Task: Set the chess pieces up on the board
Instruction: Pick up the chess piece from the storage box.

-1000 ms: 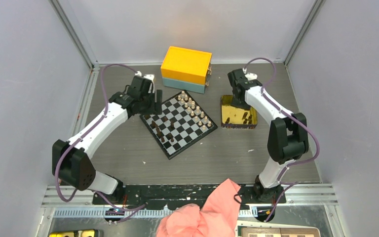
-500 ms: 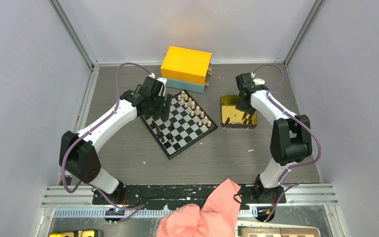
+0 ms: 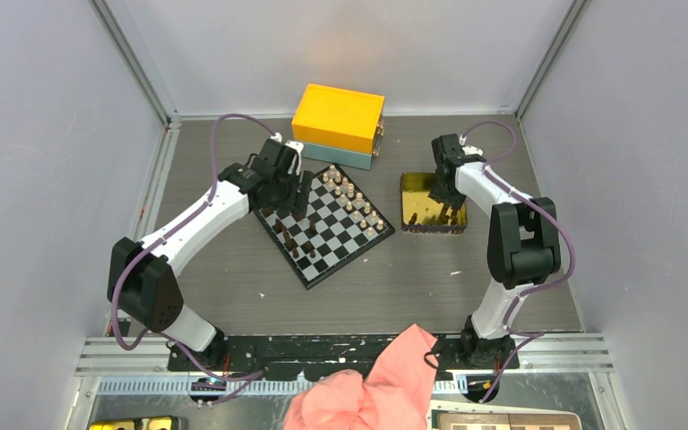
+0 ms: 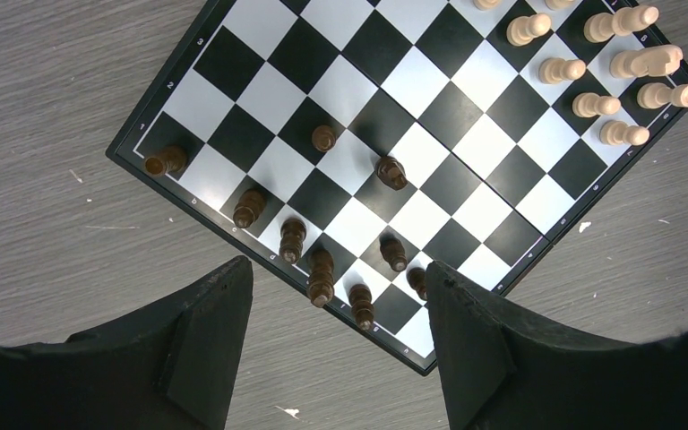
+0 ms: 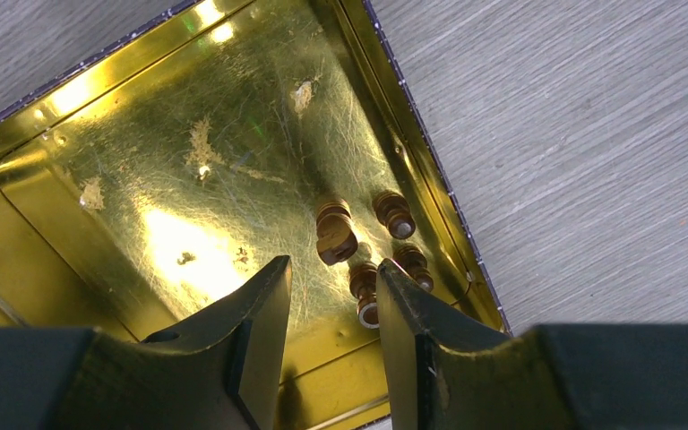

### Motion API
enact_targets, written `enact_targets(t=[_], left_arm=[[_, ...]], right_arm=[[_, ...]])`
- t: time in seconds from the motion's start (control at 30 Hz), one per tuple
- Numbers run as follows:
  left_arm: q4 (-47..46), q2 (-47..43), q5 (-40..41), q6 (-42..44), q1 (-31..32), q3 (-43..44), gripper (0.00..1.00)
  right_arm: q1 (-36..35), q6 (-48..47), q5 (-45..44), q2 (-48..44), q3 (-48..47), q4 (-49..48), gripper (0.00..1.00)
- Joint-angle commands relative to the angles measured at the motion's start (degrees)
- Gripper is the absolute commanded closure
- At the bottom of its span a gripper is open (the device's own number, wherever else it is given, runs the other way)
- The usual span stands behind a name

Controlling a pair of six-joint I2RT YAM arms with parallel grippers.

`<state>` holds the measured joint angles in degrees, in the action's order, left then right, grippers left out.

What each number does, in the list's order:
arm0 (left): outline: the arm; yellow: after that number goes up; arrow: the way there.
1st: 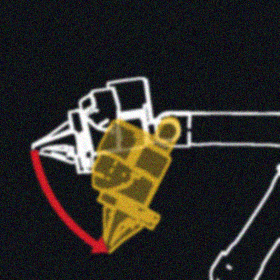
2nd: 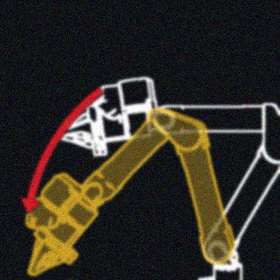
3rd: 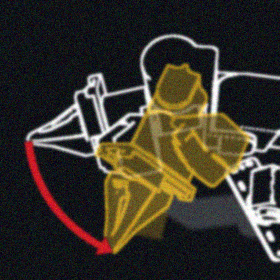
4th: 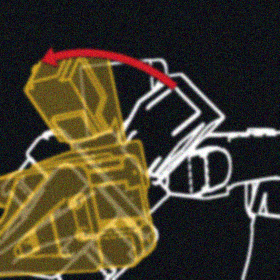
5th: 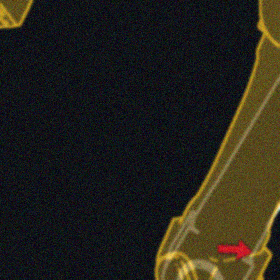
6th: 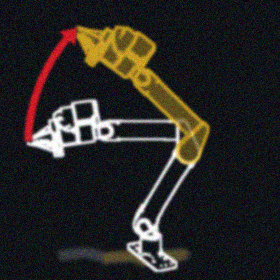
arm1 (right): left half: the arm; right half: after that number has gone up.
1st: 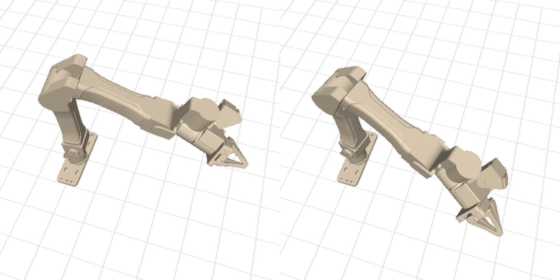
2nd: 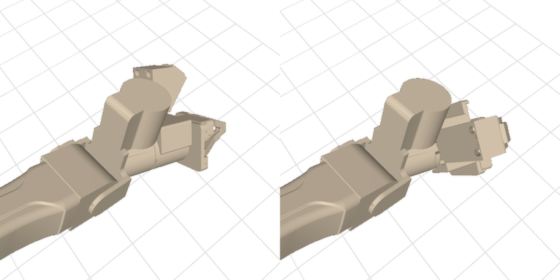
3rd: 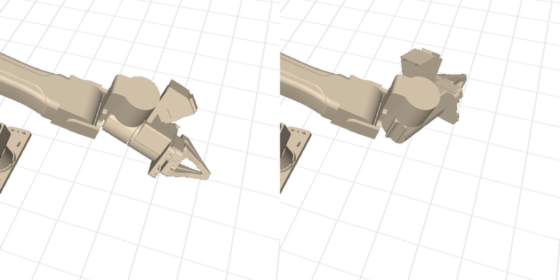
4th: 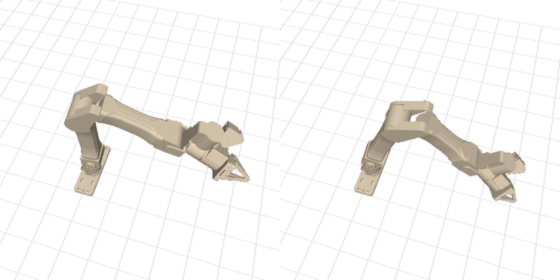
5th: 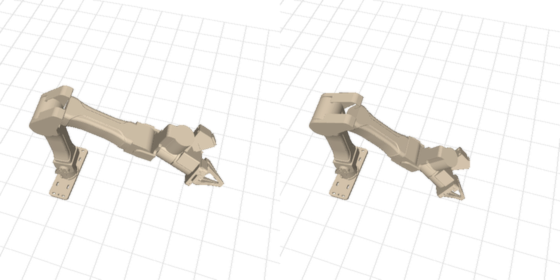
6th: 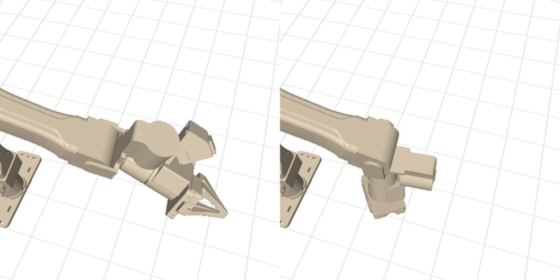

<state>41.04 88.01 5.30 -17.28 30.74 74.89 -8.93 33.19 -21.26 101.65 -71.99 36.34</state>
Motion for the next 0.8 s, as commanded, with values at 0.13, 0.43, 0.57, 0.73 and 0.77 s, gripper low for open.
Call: enact_targets(t=[0.13, 0.43, 0.57, 0.73, 0.77], left_arm=[[-0.6, 0.37, -0.26, 1.37, 0.24, 2.55, 0.3], [-1.0, 0.64, -0.29, 1.81, 0.28, 2.41, 0.3], [-1.03, 0.66, -0.38, 2.03, 0.28, 2.35, 0.3], [-1.03, 0.55, -0.46, 2.16, 0.27, 2.11, 0.3], [-1.08, 0.54, -0.45, 2.18, 0.27, 2.14, 0.3]], right_arm=[[0.84, 1.27, 0.59, 1.54, -1.83, -2.76, 0.54], [1.19, 1.49, 1.09, 3.32, -2.19, -3.45, 0.56], [1.45, 1.55, 0.98, 3.72, -2.6, -3.58, 0.58], [1.57, 1.31, 0.46, 3.77, -2.81, -3.47, 0.64], [1.55, 1.19, 0.31, 3.71, -2.81, -3.47, 0.66]])
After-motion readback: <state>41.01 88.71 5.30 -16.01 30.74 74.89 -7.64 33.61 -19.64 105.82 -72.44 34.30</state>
